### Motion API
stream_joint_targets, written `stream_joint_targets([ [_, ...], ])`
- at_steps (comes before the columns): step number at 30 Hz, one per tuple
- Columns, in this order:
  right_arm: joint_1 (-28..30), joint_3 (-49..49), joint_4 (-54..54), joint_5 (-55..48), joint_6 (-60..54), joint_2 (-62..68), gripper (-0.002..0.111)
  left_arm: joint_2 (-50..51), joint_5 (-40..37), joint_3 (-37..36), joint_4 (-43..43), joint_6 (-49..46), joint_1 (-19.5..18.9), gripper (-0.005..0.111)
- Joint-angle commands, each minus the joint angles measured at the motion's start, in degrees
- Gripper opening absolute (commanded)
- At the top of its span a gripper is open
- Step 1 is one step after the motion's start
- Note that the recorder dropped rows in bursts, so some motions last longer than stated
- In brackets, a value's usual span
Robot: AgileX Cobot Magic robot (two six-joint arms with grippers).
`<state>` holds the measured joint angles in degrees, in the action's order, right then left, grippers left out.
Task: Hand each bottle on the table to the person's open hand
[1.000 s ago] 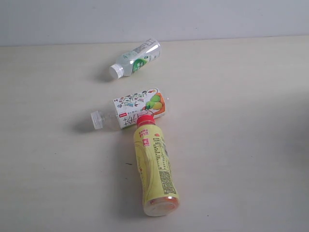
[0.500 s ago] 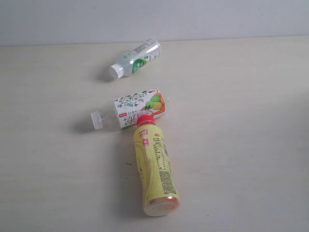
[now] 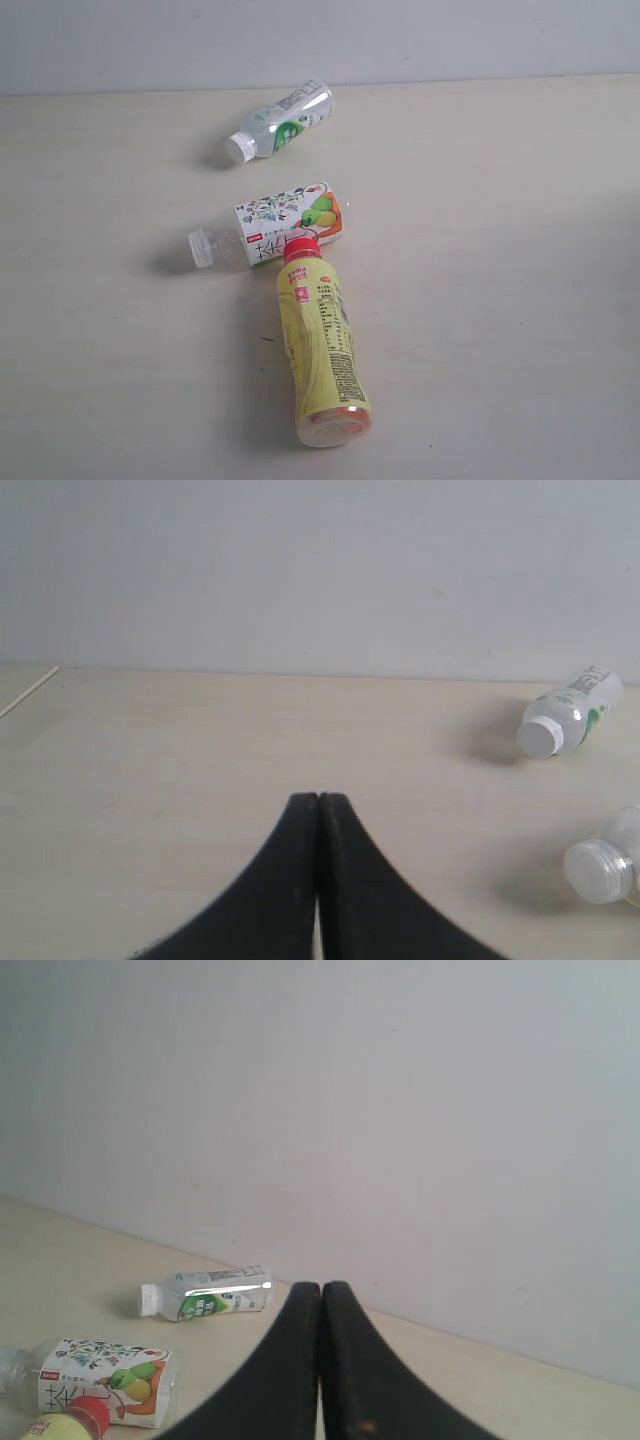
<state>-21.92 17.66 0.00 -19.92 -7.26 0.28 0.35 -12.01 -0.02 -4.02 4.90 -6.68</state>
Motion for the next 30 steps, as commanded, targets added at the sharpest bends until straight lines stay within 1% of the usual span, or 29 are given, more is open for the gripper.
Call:
stream_joint_targets([
  [1, -0.08, -0.13, 0.00, -0.07, -0.18, -0.28, 0.000, -0.35, 0.34, 0.02, -0.15, -0.12, -0.14, 0.000],
  [30, -0.08, 0.35, -0.63, 1.23, -0.07, -0.28, 0.000, -0.35, 0.34, 0.02, -0.15, -0.12, -0.14, 0.000],
])
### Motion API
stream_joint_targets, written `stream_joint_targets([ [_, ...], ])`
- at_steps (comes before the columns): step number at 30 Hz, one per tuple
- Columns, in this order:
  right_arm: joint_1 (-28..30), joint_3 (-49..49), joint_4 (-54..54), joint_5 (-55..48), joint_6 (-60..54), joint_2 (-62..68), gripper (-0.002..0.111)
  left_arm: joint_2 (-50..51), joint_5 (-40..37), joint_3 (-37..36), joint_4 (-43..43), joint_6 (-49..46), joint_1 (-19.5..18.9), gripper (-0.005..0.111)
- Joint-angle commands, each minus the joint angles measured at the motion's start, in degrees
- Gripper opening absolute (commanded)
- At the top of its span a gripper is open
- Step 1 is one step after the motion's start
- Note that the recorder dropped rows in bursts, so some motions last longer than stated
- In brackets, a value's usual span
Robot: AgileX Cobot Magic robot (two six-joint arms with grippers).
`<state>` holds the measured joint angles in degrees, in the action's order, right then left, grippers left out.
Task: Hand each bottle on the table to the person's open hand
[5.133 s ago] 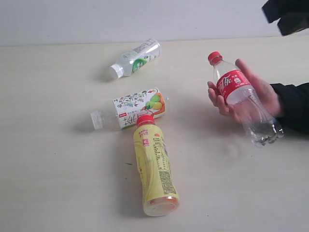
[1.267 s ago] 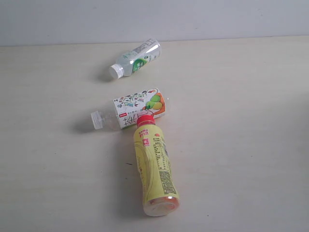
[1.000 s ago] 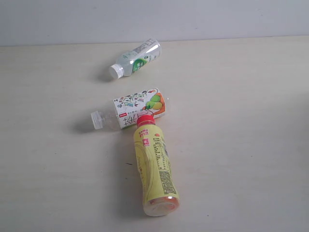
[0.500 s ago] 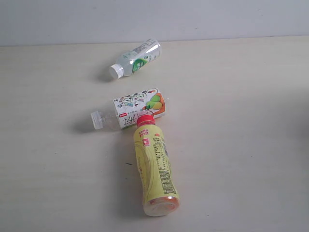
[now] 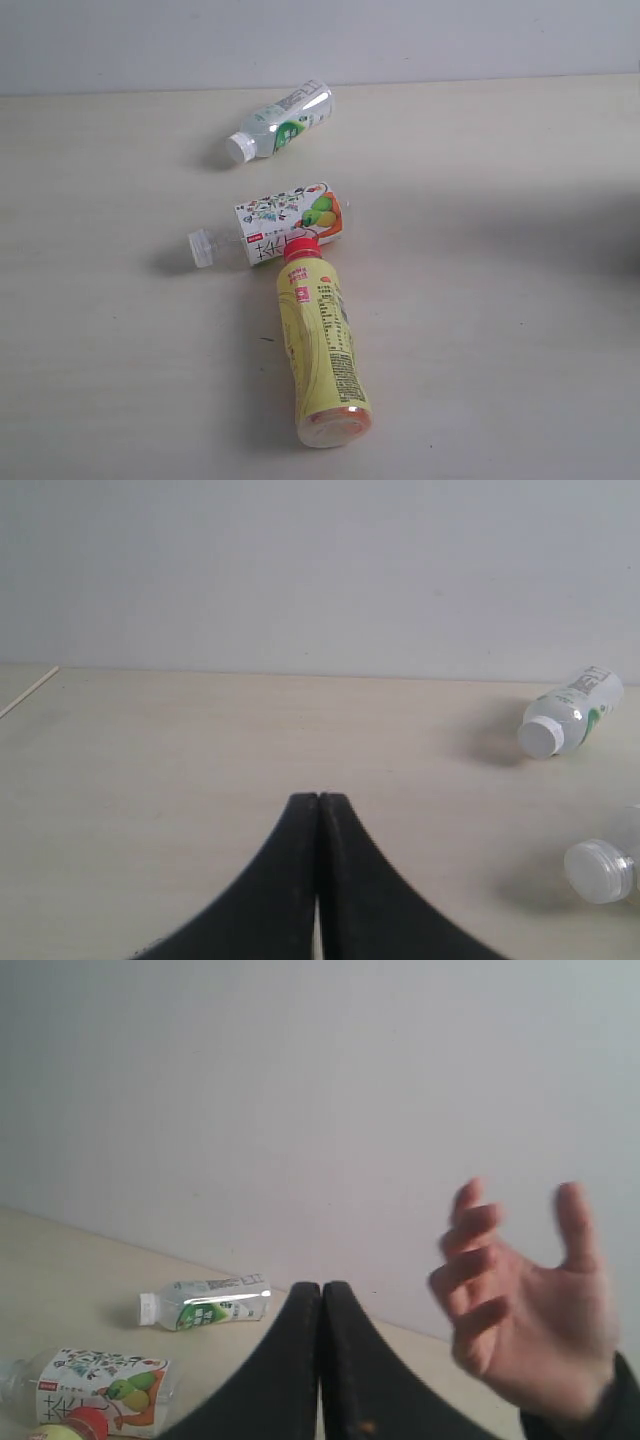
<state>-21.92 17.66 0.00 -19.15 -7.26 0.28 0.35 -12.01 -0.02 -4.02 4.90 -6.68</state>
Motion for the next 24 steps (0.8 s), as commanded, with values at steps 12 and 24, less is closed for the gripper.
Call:
stream_joint_targets([
  [12, -2.74, 14.60, -10.19, -14.12, -1.57, 22.38, 0.030, -0.35, 0.34, 0.02, -0.15, -0.12, -0.14, 0.000],
  [24, -2.74, 32.77, -34.71, -29.40, -13.81, 65.65, 0.066, -0.35, 0.34, 0.02, -0.15, -0.12, -0.14, 0.000],
])
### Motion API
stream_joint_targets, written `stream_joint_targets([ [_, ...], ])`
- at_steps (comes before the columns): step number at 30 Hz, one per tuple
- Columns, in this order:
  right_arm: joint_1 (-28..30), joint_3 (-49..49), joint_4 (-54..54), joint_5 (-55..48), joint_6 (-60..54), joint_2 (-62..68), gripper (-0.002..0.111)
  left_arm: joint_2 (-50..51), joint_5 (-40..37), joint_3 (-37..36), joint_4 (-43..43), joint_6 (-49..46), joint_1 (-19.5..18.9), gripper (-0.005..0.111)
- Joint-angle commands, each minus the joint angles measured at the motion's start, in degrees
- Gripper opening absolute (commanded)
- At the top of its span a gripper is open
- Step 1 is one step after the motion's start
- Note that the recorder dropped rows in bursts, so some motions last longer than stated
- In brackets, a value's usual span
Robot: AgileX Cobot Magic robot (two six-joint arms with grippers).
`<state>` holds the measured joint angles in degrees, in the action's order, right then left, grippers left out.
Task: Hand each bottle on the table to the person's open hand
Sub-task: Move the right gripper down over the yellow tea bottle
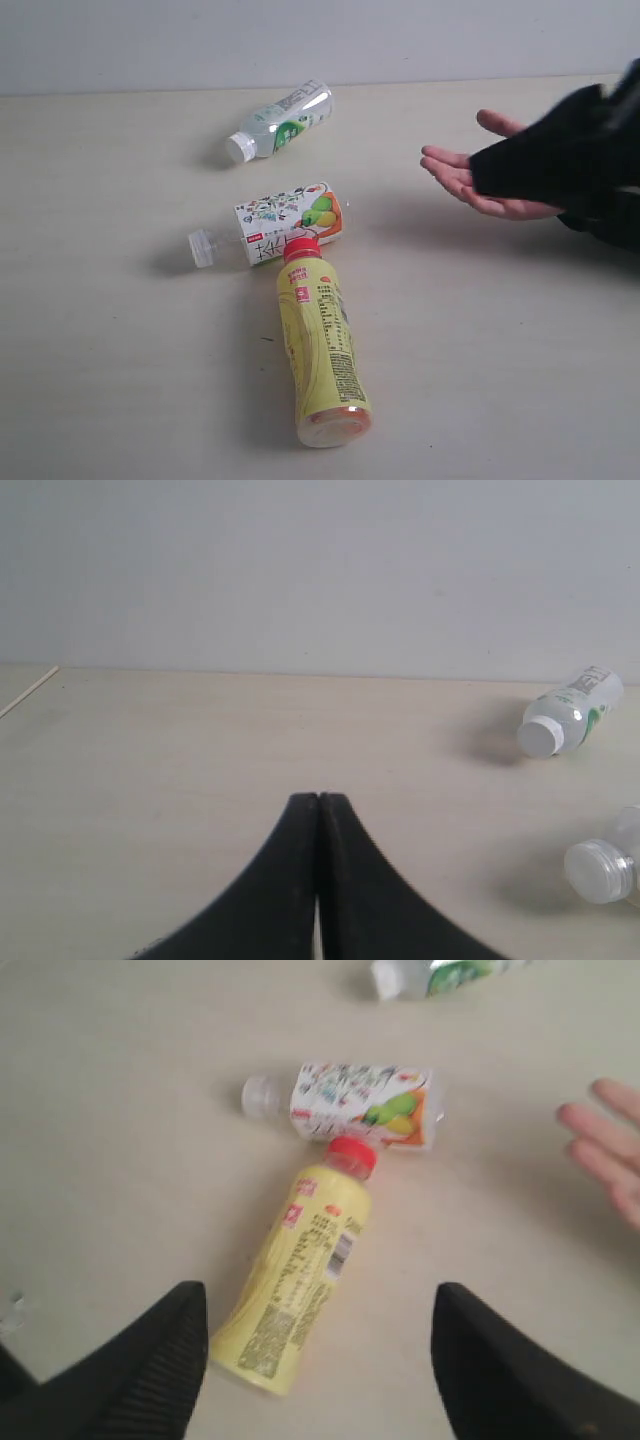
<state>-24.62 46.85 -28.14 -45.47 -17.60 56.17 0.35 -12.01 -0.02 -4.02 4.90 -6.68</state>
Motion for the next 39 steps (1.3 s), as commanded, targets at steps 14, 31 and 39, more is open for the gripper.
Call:
stream_joint_targets([
  [14, -5.42, 17.40, -8.11, -9.28, -6.50, 32.09, 0.067, -0.35, 0.34, 0.02, -0.15, -0.12, -0.14, 0.000],
  [31, -14.40, 23.16, -1.24, -4.80, 1.43, 40.46, 0.070, -0.35, 0.34, 0.02, -0.15, -0.12, -0.14, 0.000],
  [39, -20.73, 29.10, 25.97, -8.23, 27.86, 45.48, 0.072, -0.35, 0.34, 0.02, -0.15, -0.12, -0.14, 0.000],
])
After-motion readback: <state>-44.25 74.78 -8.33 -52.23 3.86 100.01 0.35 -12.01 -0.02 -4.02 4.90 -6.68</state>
